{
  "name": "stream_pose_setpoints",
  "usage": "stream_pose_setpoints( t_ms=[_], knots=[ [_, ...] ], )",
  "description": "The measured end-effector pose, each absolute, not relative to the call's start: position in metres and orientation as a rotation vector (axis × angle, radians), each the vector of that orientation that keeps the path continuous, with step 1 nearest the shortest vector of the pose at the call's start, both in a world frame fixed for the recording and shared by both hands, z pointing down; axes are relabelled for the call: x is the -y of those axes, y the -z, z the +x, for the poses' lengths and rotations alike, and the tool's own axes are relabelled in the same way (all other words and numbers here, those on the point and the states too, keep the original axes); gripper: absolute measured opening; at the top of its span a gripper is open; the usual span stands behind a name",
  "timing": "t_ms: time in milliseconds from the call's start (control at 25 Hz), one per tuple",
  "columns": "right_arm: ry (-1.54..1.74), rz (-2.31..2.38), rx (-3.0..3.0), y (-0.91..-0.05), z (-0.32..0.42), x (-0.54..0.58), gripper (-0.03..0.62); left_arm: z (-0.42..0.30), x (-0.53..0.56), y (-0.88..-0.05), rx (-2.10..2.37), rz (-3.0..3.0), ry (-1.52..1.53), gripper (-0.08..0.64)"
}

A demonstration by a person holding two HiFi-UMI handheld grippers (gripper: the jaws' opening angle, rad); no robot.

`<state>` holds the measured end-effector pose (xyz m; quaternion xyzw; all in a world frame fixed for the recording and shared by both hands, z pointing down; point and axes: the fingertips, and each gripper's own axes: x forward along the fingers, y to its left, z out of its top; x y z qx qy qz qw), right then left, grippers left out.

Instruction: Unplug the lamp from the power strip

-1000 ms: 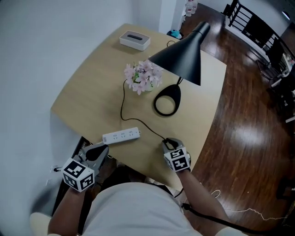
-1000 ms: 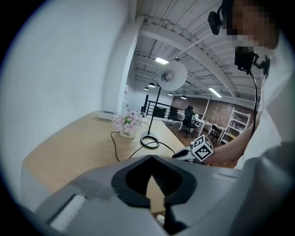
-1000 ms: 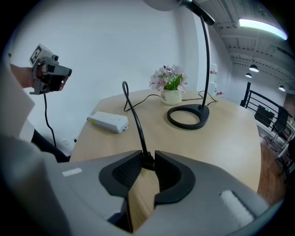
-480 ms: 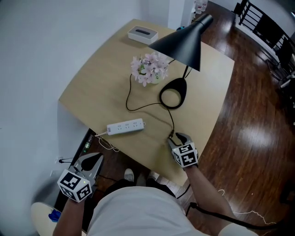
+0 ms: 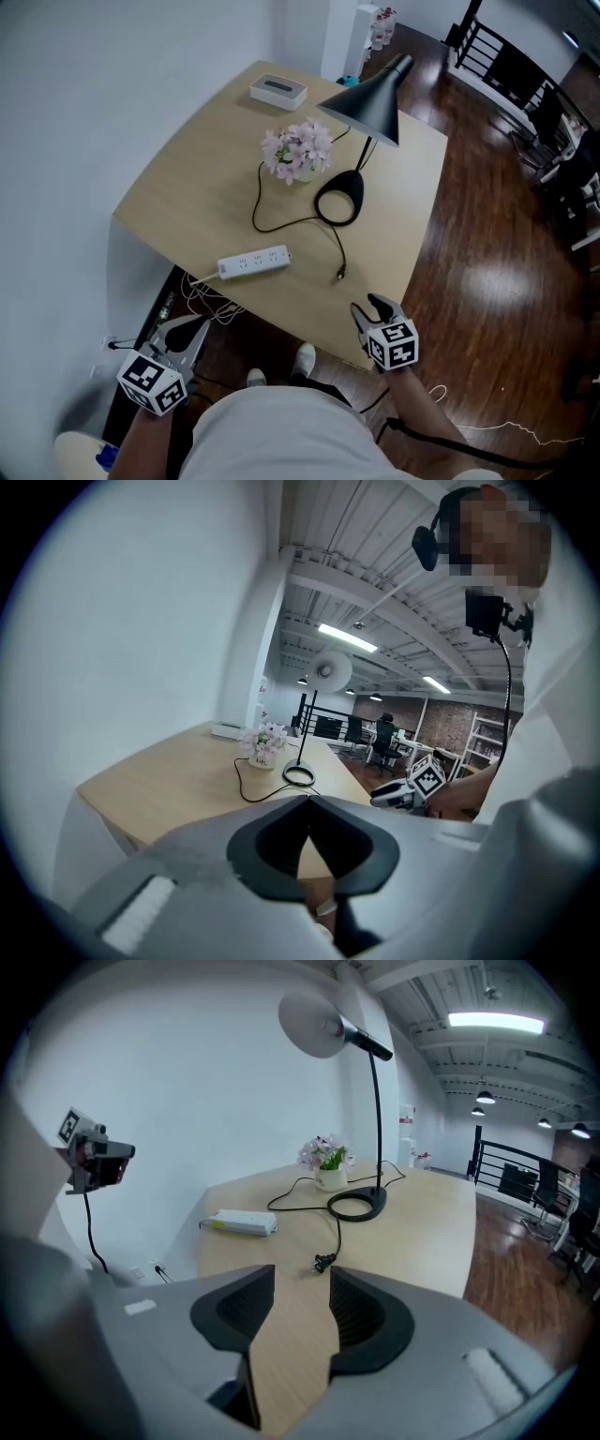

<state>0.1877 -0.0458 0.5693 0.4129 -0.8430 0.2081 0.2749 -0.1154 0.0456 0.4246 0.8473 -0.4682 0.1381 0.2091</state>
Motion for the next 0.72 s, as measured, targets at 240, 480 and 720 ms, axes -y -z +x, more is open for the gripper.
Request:
stream_pose_setpoints(
  t_ms=[240,480,720],
  knots=[
    [-0.55,1.228,2.289,-0.52,0.194,-0.014,0.19,-0.136,-0.07,-0.428,1.257,2.415,-0.386,0.002],
    [-0.529,1.289,2.313,-0.483,0.186,-0.079,0.201,-0.148,-0.107,-0.451,1.163,2.442,-0.389,0.002],
    [-0.545,1.274,2.337,-0.468,0.192,-0.118,0.202,-0.138,-0.12,-0.449,1.173,2.481,-0.394,0.002]
  ],
)
